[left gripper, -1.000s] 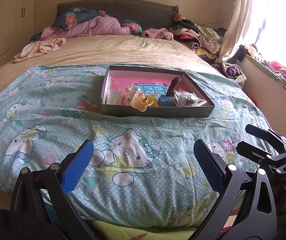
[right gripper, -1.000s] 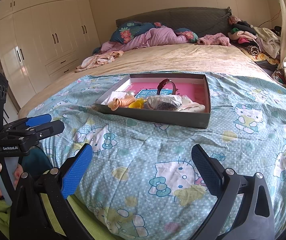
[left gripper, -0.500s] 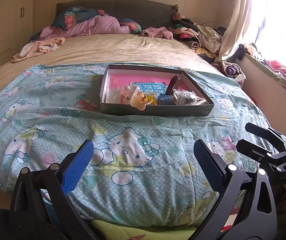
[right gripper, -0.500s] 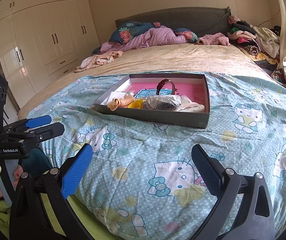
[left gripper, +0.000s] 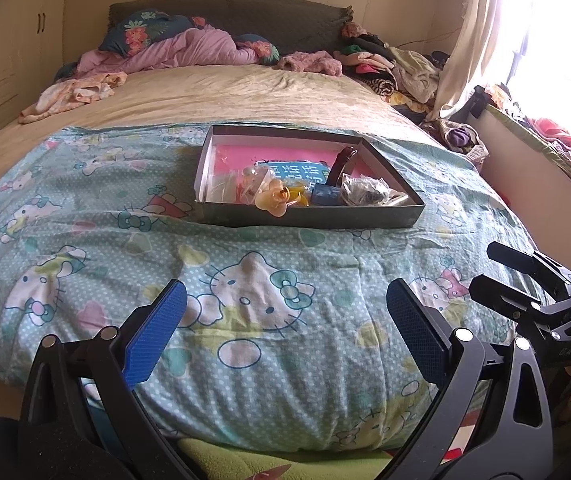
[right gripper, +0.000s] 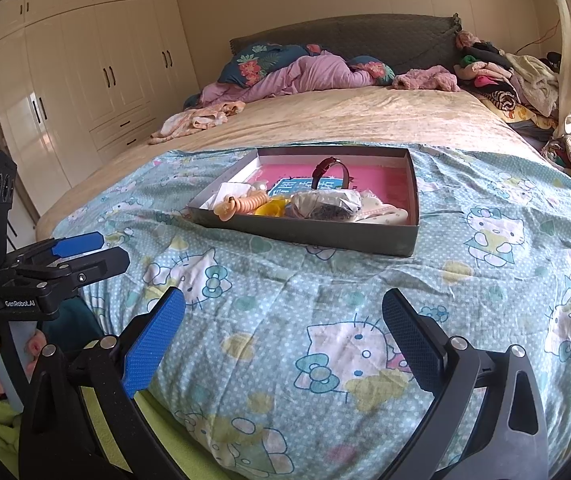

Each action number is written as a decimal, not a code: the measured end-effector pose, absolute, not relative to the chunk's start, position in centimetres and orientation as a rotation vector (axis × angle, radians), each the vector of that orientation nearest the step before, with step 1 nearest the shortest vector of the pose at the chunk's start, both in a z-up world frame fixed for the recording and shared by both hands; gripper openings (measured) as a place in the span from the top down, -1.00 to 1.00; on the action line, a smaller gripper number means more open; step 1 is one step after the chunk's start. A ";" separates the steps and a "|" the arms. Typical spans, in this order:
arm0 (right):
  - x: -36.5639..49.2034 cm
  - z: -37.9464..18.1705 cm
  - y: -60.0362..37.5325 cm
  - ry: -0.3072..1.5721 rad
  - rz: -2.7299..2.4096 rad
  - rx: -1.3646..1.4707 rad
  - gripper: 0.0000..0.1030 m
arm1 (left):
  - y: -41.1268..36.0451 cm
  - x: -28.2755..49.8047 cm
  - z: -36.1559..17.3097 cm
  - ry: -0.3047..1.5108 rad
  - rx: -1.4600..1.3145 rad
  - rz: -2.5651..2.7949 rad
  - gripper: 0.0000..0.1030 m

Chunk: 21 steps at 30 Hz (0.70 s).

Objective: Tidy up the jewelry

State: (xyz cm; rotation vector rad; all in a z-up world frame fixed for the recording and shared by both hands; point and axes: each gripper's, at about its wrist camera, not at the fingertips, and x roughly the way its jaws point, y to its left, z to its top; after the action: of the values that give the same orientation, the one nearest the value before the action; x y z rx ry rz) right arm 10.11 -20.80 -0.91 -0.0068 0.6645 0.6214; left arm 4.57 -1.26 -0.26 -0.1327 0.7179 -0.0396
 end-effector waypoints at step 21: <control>24.7 -4.1 -37.6 0.715 0.078 0.121 -0.91 | 21.7 13.7 -3.2 0.817 -0.289 0.504 -0.82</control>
State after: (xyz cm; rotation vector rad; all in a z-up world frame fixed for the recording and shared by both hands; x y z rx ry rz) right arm 24.69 -37.56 -4.07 0.1213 0.7146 0.0777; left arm 13.74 21.70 -3.24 -0.2889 0.8174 0.5041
